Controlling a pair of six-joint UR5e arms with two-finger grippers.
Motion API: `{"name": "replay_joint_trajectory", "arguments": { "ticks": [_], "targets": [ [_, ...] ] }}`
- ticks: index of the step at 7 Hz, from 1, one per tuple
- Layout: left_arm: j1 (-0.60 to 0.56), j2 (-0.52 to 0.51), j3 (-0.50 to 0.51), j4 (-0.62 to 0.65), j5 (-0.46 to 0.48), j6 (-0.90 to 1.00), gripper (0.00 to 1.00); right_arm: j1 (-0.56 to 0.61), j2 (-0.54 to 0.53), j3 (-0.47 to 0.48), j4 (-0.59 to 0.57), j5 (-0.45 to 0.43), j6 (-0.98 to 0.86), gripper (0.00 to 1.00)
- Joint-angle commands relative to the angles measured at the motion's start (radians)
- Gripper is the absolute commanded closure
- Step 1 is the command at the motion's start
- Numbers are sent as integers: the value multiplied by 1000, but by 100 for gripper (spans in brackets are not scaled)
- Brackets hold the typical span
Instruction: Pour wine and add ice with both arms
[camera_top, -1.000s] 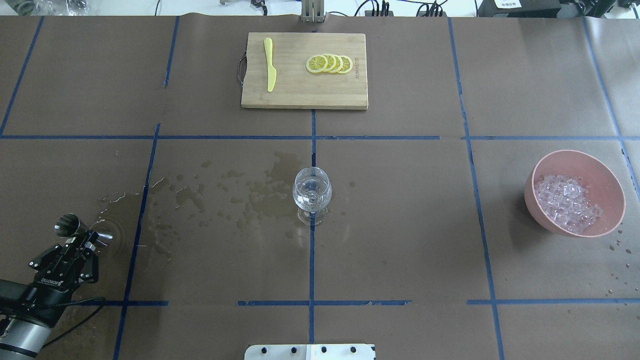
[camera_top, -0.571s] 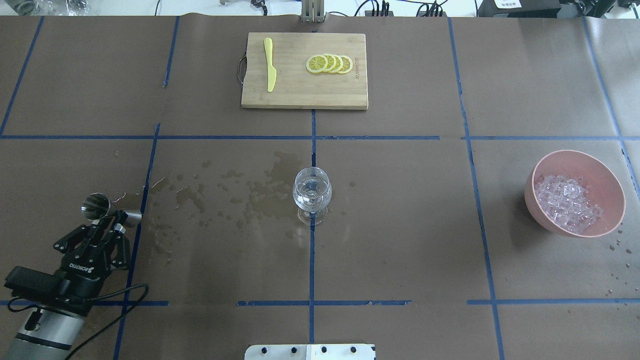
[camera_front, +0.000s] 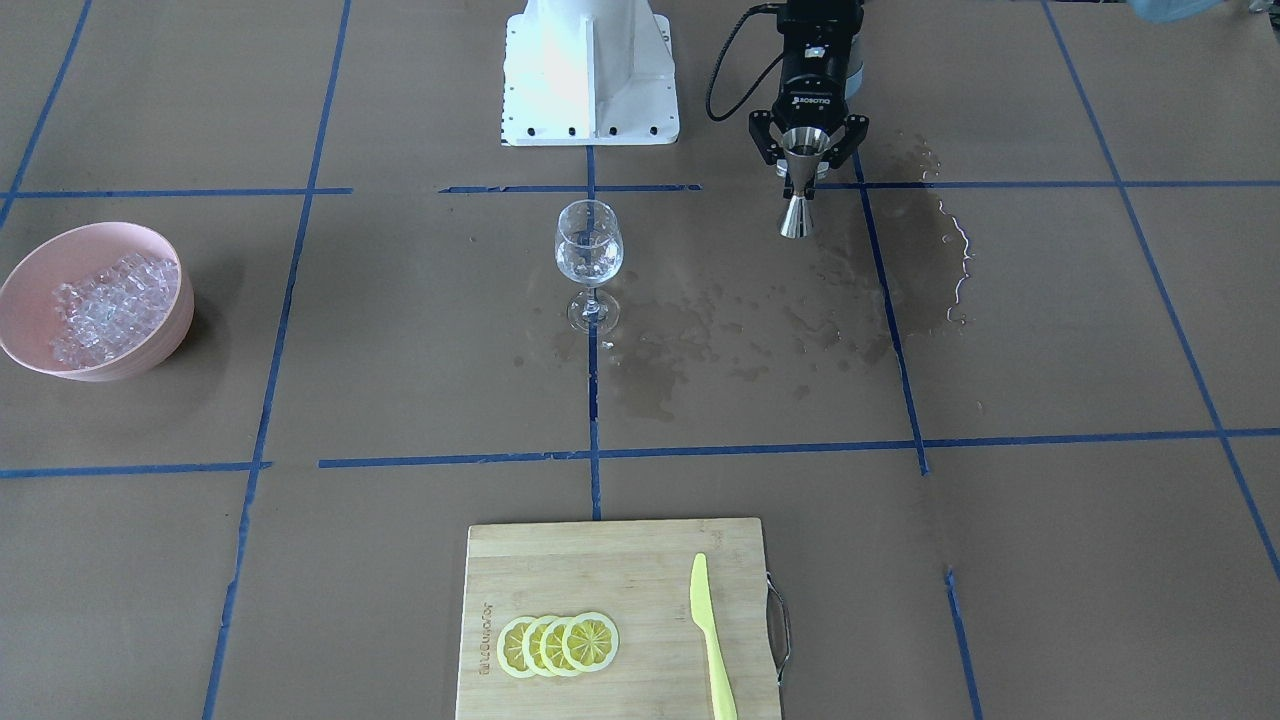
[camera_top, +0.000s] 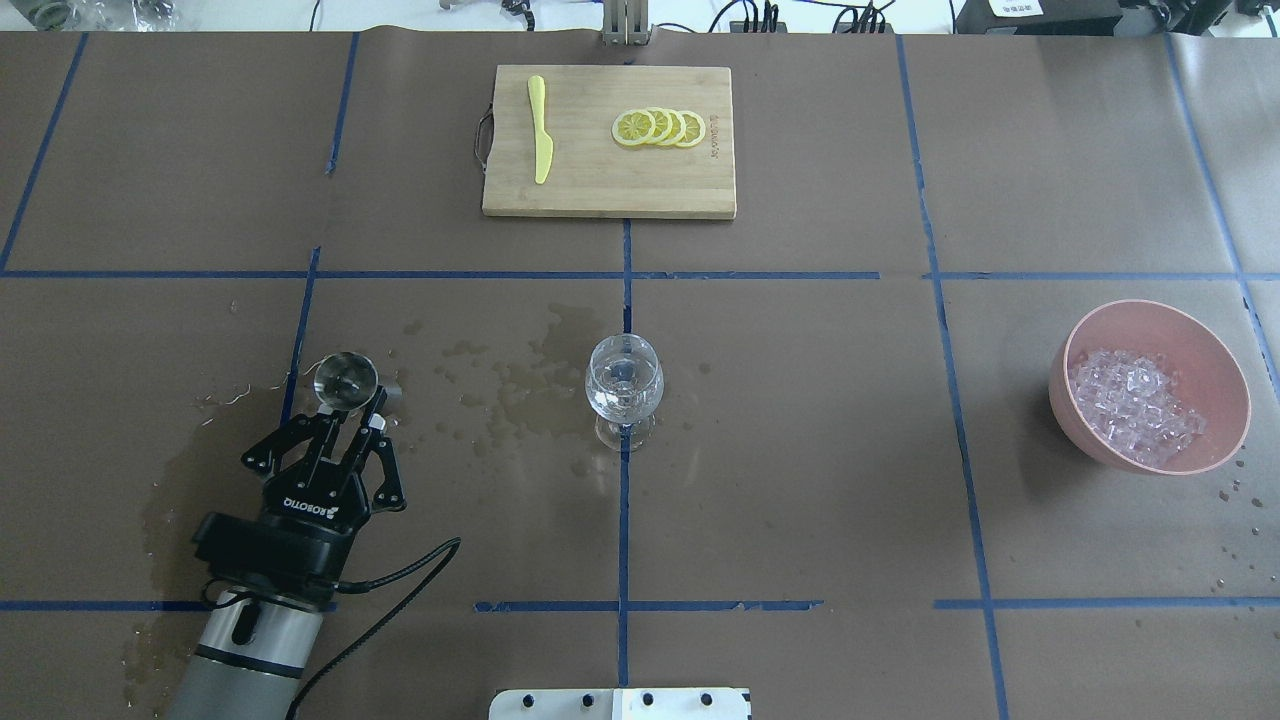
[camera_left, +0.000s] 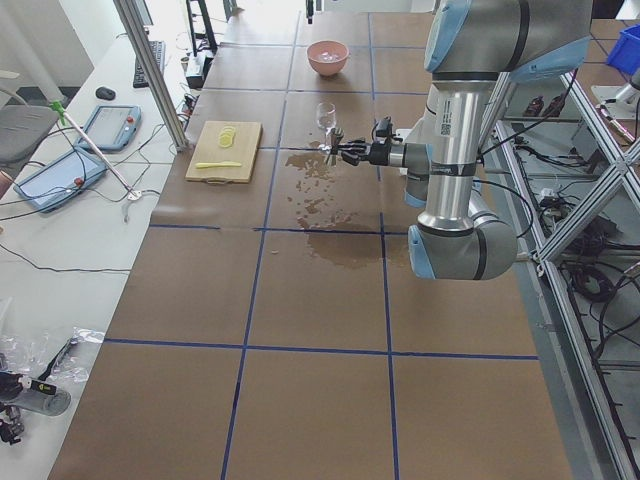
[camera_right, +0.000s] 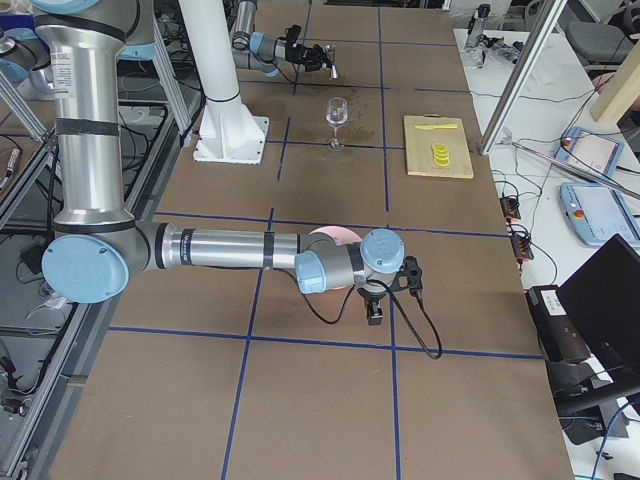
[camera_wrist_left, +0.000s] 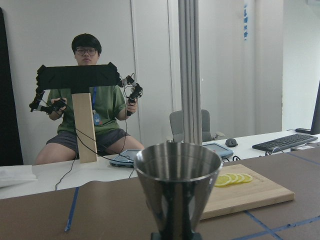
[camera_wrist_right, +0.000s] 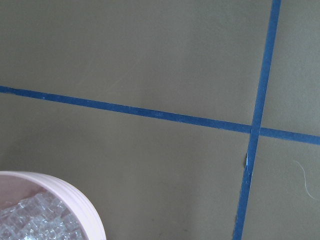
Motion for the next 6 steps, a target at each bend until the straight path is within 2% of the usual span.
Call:
{"name": "replay_joint_trajectory", "arguments": {
  "ticks": [1,3,6],
  "targets": [
    [-35,-37,0,183,-2,43,100,0,0,5,0,0,0,0],
    [-58,-133,0,335,-37,43,100,0,2,6,2,0,2,0],
    [-58,-189,5,368,-39,254,100,0,2,3,6,0,2,0]
  ]
}}
